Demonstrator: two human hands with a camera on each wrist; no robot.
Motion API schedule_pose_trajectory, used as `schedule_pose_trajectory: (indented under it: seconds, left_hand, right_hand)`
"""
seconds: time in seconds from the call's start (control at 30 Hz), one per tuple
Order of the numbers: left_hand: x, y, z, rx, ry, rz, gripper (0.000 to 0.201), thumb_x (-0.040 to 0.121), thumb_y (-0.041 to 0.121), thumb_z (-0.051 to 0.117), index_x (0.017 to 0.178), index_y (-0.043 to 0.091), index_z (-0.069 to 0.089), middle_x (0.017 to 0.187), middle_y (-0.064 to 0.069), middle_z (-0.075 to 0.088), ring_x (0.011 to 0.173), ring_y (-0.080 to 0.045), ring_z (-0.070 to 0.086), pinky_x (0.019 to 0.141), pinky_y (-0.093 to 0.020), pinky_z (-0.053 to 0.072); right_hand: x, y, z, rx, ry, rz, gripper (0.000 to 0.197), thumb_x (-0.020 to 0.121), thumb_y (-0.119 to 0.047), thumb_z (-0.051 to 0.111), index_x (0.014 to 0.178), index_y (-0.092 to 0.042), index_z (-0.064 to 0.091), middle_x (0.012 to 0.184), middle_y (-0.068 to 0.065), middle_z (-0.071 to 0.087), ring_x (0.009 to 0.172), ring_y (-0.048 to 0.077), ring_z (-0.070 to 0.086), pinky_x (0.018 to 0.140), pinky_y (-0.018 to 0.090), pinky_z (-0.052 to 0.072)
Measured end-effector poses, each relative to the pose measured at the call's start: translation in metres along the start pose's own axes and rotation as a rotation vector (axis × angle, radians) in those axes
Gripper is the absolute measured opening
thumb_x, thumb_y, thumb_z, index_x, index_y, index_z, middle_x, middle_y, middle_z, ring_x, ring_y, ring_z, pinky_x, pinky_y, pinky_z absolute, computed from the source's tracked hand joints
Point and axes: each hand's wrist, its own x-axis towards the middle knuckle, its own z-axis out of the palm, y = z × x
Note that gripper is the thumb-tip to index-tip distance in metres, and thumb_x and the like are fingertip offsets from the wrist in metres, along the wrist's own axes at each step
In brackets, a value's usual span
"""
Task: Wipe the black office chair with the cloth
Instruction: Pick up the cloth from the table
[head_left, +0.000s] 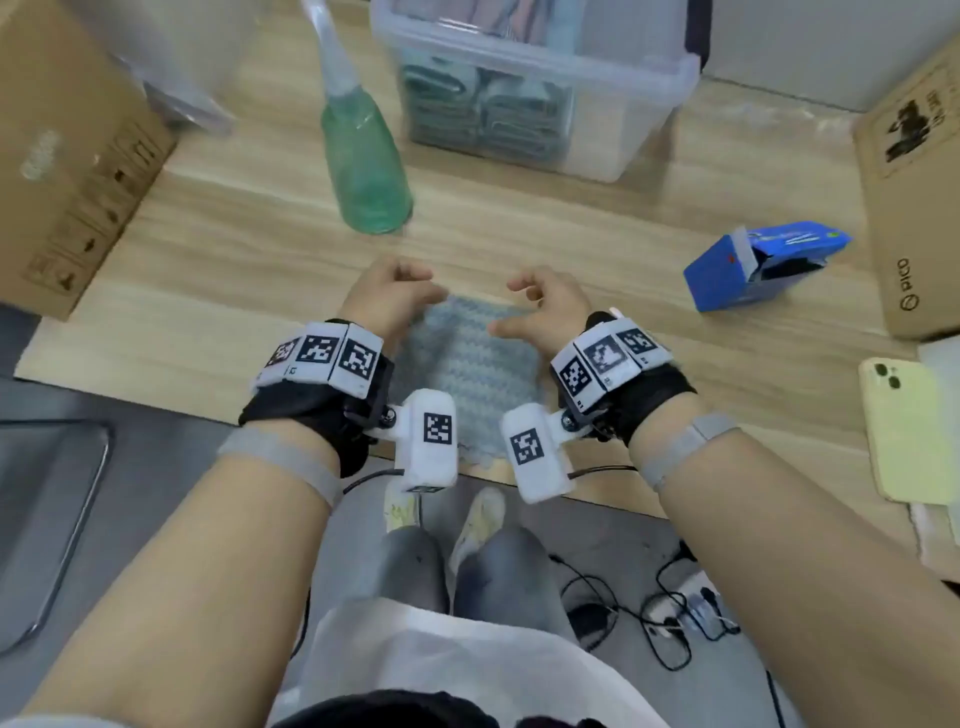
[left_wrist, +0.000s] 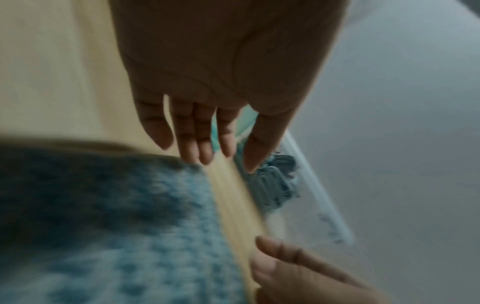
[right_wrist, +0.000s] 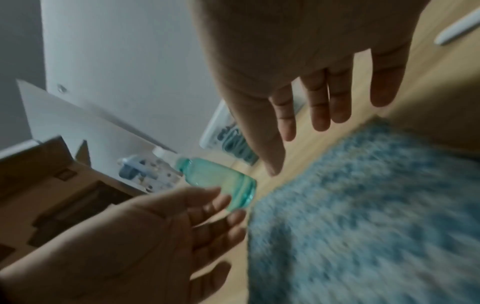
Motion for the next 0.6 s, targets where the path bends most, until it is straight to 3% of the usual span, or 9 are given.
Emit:
schedule_pose_trajectory:
  seconds: [0.03, 0.1, 0.2, 0.23, 0.33, 0.4, 0.47, 0.53, 0.6]
  left_hand:
    - [0.001, -0.013, -0.004, 0.033, 0.037, -0.014, 0.023, 0.078, 0.01, 0.064, 0.074, 0.022, 0.045, 0.073, 0.001, 0.047, 0.073, -0.018, 0.047, 0.054, -0.019, 0.039]
    - [0.005, -0.038, -0.012, 0.131, 0.109, -0.092, 0.027, 0.074, 0.016, 0.07, 0.088, 0.016, 0.047, 0.088, -0.005, 0.051, 0.089, -0.022, 0.051, 0.072, -0.029, 0.043]
    - [-0.003, -0.059, -0.017, 0.128, 0.101, -0.142, 0.05, 0.072, 0.02, 0.073, 0.114, 0.006, 0.05, 0.108, -0.01, 0.053, 0.114, -0.027, 0.053, 0.1, -0.038, 0.04]
    - [-0.005, -0.06, -0.017, 0.115, 0.077, -0.15, 0.051, 0.073, 0.021, 0.073, 0.116, 0.004, 0.052, 0.109, -0.01, 0.055, 0.116, -0.027, 0.053, 0.101, -0.038, 0.04]
    - [-0.018, -0.058, -0.015, 0.075, -0.034, -0.166, 0.031, 0.07, 0.025, 0.075, 0.089, 0.004, 0.064, 0.092, -0.01, 0.067, 0.096, -0.029, 0.064, 0.085, -0.037, 0.053]
    - [-0.024, -0.062, -0.02, 0.062, -0.025, -0.17, 0.034, 0.069, 0.028, 0.075, 0.089, 0.001, 0.068, 0.096, -0.014, 0.07, 0.091, -0.03, 0.066, 0.086, -0.04, 0.054]
    - [-0.033, -0.068, -0.033, -0.036, -0.002, -0.167, 0.022, 0.073, 0.024, 0.072, 0.084, 0.006, 0.067, 0.099, -0.015, 0.069, 0.091, -0.03, 0.066, 0.088, -0.041, 0.053]
    - [-0.045, -0.077, -0.054, -0.215, 0.022, -0.143, 0.009, 0.078, 0.019, 0.067, 0.083, 0.011, 0.064, 0.097, -0.013, 0.068, 0.087, -0.028, 0.066, 0.085, -0.039, 0.054]
    - [-0.063, -0.092, -0.082, -0.346, 0.082, -0.092, 0.002, 0.082, 0.017, 0.062, 0.084, 0.016, 0.063, 0.096, -0.011, 0.067, 0.085, -0.025, 0.065, 0.083, -0.037, 0.054]
  right_hand:
    - [-0.002, 0.002, 0.003, -0.089, -0.041, 0.02, 0.052, 0.067, -0.03, 0.076, 0.112, -0.022, 0.05, 0.125, 0.009, 0.043, 0.113, 0.026, 0.045, 0.096, 0.037, 0.041]
    - [-0.001, 0.008, 0.01, -0.257, -0.076, 0.04, 0.064, 0.067, -0.035, 0.075, 0.121, -0.023, 0.043, 0.13, 0.01, 0.037, 0.123, 0.029, 0.035, 0.101, 0.04, 0.036]
    - [-0.001, 0.012, 0.023, -0.393, -0.053, 0.058, 0.069, 0.068, -0.037, 0.074, 0.125, -0.026, 0.038, 0.132, 0.007, 0.036, 0.127, 0.028, 0.027, 0.103, 0.045, 0.031]
    - [0.0, 0.012, 0.026, -0.42, -0.042, 0.065, 0.068, 0.068, -0.038, 0.074, 0.125, -0.025, 0.038, 0.131, 0.006, 0.039, 0.127, 0.028, 0.028, 0.102, 0.045, 0.03]
    - [0.0, 0.007, 0.038, -0.486, -0.06, 0.074, 0.053, 0.07, -0.044, 0.071, 0.115, -0.023, 0.051, 0.123, 0.006, 0.052, 0.122, 0.03, 0.035, 0.096, 0.044, 0.03]
    - [-0.005, -0.001, 0.049, -0.481, -0.107, 0.033, 0.043, 0.068, -0.049, 0.07, 0.102, -0.024, 0.06, 0.113, 0.006, 0.059, 0.118, 0.03, 0.039, 0.095, 0.042, 0.033]
    - [-0.012, -0.013, 0.064, -0.386, -0.15, -0.03, 0.032, 0.061, -0.052, 0.072, 0.081, -0.028, 0.064, 0.102, 0.007, 0.065, 0.109, 0.03, 0.051, 0.095, 0.045, 0.041]
    - [-0.024, -0.032, 0.08, -0.241, -0.21, -0.08, 0.024, 0.059, -0.045, 0.075, 0.064, -0.027, 0.06, 0.09, 0.007, 0.07, 0.094, 0.029, 0.062, 0.09, 0.048, 0.048]
    - [-0.036, -0.053, 0.101, -0.123, -0.294, -0.119, 0.019, 0.063, -0.031, 0.078, 0.064, -0.025, 0.059, 0.088, 0.009, 0.072, 0.087, 0.03, 0.066, 0.087, 0.049, 0.052]
